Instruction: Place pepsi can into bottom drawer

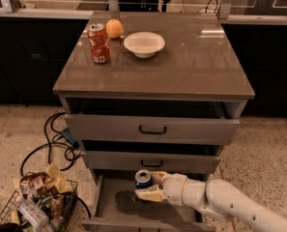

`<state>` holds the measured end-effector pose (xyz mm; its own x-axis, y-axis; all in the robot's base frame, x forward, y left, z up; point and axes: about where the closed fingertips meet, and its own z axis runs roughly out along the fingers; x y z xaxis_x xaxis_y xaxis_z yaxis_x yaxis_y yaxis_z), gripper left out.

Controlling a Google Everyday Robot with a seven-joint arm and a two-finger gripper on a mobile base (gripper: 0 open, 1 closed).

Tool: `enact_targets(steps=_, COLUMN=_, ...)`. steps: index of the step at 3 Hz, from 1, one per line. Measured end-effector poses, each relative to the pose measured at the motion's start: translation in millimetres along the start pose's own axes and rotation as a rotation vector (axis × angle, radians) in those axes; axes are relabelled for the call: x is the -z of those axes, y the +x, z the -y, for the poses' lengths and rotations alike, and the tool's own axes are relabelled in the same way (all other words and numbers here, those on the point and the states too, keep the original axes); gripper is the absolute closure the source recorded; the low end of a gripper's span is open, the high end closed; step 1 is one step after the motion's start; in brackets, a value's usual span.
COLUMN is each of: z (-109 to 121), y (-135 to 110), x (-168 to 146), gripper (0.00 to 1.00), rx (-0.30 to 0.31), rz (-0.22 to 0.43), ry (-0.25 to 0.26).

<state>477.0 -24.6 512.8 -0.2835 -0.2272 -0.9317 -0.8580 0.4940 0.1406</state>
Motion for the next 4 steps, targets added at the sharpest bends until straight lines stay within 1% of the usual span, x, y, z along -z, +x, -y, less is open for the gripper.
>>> enact_targets(steps=1, z=9.3, y=17.8, x=-34.1, gripper=1.0, rx=0.03, rz=-0.02, ry=0.052)
enact_targets(steps=2, z=10.9, y=20.9, x=-43.5, gripper=1.0, rx=0.029, rz=-0.027, ry=0.046)
enact_targets(steps=3, z=15.5, y=37.9, x=-78.0, gripper=1.0, rx=0.038, rz=-0.028, ry=0.002)
enact_targets(steps=4, z=18.0, y=64.3, x=-123.5, gripper=1.0, rx=0.029, rz=-0.003, ry=-0.081)
